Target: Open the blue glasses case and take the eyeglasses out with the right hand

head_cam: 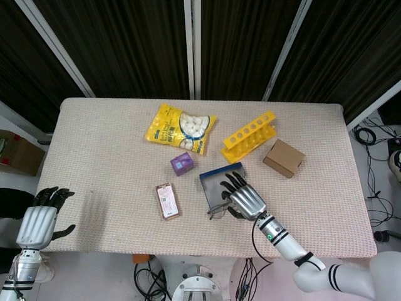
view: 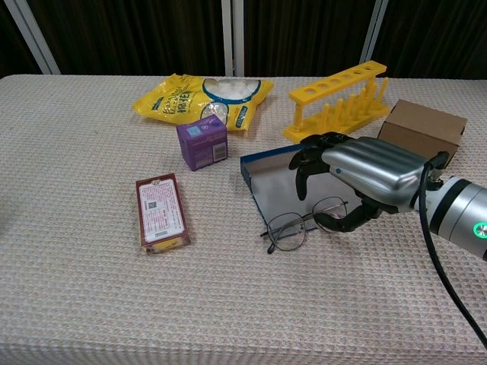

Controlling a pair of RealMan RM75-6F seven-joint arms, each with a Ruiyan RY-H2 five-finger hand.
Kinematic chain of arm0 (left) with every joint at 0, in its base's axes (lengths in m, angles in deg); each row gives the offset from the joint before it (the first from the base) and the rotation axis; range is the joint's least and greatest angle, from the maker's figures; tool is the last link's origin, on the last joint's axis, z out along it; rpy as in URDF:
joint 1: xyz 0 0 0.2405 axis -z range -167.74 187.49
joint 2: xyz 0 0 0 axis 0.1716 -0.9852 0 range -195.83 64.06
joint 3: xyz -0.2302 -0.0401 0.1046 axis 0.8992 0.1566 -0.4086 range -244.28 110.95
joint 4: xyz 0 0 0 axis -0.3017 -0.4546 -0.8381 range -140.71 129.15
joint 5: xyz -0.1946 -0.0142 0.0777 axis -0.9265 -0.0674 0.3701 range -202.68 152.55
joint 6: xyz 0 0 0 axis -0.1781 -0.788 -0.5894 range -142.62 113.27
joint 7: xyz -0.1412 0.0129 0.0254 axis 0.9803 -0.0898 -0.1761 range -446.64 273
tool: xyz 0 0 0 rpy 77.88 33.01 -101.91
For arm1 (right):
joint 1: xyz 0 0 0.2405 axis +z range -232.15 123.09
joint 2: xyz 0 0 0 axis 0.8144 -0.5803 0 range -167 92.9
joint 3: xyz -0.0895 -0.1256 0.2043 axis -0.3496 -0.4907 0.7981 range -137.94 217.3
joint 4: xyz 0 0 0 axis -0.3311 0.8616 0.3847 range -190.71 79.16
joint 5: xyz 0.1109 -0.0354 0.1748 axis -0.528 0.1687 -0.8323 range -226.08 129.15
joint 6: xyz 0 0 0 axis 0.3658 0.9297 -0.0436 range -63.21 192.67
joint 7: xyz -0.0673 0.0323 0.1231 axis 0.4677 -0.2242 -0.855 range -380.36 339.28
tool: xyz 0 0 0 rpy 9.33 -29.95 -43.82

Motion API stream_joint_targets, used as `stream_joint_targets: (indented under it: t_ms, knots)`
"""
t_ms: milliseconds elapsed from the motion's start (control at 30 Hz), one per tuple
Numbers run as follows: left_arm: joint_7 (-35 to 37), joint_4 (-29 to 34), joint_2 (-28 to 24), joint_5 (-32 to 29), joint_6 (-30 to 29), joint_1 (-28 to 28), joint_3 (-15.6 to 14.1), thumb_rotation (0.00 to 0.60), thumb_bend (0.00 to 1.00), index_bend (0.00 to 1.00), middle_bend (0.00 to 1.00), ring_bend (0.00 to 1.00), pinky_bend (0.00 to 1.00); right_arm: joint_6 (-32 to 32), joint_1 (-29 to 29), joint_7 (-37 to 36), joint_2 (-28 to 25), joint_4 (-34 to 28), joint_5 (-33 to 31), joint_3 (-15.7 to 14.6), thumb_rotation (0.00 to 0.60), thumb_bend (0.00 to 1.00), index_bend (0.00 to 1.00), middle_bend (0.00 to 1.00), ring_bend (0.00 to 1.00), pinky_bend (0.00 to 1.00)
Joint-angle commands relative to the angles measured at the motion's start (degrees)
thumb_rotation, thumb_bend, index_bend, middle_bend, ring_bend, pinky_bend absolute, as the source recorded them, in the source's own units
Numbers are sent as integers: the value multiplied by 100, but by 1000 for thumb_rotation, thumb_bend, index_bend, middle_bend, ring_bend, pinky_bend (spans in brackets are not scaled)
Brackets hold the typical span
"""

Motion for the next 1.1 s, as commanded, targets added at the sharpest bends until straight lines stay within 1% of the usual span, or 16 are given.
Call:
stream_joint_targets:
  t_ms: [33, 167, 667, 833, 967, 1100]
  knots:
    - [-5, 5, -1, 0, -6, -8, -5, 600, 84, 245, 198, 120, 141, -32, 15, -25, 64, 90, 17, 11, 600, 337, 464, 218, 0, 0]
    - [1, -11, 7, -10, -7, -20, -9, 600, 84, 245, 198, 120, 141, -102, 40, -29, 123, 176, 7, 20, 600, 357, 480, 227, 0, 0]
    - [49, -71, 30, -38, 22, -19, 5, 600, 84, 245, 198, 120, 141, -161, 64, -102, 258, 369, 14, 53, 600, 365, 540, 264, 0, 0]
    - [64, -88, 33, -41, 21, -24, 4, 600, 84, 244, 198, 120, 141, -187, 80, -149, 341, 459, 5, 75, 600, 370, 596, 288, 0, 0]
    - [89, -105, 35, -39, 0, -43, -2, 600, 84, 244, 197, 120, 141, -90, 69, -261, 382, 519, 103, 59, 600, 382, 661, 316, 0, 0]
    - [110, -115, 26, -44, -17, -64, -11, 600, 84, 243, 193, 120, 141, 27, 71, -446, 206, 356, 291, -3, 600, 385, 700, 320, 3, 0]
